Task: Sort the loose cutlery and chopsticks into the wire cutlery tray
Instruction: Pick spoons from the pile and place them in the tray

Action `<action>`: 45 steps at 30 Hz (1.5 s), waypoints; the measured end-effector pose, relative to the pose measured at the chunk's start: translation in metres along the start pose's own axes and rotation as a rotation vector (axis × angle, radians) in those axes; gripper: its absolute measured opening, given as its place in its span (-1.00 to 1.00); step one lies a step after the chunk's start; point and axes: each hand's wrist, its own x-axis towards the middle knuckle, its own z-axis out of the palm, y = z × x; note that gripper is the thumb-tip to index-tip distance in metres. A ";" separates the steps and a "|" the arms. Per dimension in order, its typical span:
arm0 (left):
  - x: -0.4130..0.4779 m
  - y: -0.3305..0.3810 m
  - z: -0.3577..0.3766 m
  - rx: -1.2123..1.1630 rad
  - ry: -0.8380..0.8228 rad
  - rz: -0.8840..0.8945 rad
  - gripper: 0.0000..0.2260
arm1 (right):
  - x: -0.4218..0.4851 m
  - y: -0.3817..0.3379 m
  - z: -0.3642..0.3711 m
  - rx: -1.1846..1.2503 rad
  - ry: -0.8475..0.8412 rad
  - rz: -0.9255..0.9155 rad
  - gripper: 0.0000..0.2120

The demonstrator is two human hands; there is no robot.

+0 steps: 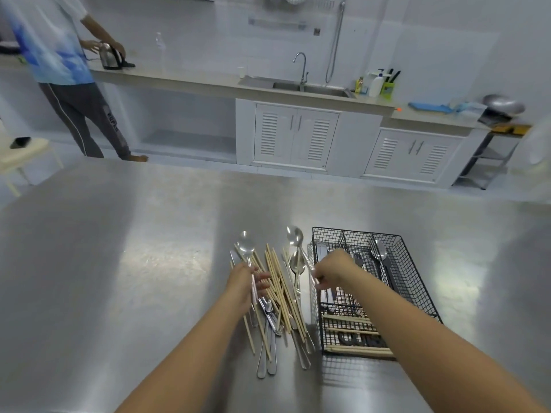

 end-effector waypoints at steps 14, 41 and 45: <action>0.000 -0.003 -0.001 -0.058 -0.199 0.034 -0.72 | -0.047 0.016 0.075 0.455 -0.330 0.048 -0.94; 0.004 -0.003 -0.029 -0.073 -0.164 0.071 -0.82 | 0.024 -0.004 0.063 -0.339 0.147 0.043 -0.82; 0.005 -0.008 -0.022 -0.077 -0.162 0.061 -0.82 | 0.028 -0.003 0.066 -0.301 0.174 0.076 -0.74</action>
